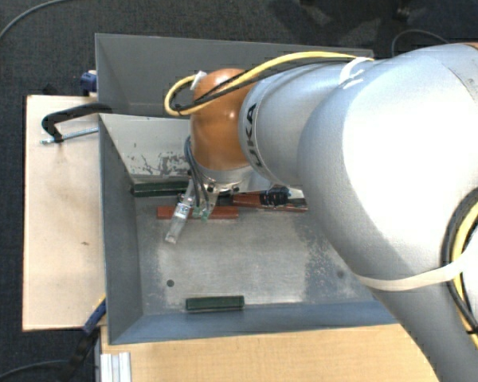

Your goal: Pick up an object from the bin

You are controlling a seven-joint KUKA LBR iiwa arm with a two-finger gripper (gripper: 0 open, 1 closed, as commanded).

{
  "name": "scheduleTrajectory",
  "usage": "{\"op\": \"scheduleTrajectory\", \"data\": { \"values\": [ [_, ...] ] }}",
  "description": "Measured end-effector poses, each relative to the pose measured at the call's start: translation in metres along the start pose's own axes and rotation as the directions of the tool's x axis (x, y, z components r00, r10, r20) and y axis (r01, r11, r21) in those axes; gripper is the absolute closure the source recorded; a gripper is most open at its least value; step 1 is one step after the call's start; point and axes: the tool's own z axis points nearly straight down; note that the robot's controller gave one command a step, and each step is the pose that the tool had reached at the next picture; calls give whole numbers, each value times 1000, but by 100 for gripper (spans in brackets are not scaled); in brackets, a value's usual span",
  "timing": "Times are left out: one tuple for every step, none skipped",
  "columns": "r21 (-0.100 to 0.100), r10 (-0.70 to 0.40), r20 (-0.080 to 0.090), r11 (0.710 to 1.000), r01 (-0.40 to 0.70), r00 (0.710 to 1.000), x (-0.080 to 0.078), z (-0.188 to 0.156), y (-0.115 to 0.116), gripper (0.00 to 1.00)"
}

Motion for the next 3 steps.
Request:
{"op": "scheduleTrajectory", "data": {
  "values": [
    [2, -298, -2, 955, 298, 955, 40, -98, -55, 0],
    [0, -169, 1, 986, 169, 986, 0, 2, -32, 0],
    [16, -111, -3, 994, 111, 994, 6, 0, 0, 0]
  ]
}}
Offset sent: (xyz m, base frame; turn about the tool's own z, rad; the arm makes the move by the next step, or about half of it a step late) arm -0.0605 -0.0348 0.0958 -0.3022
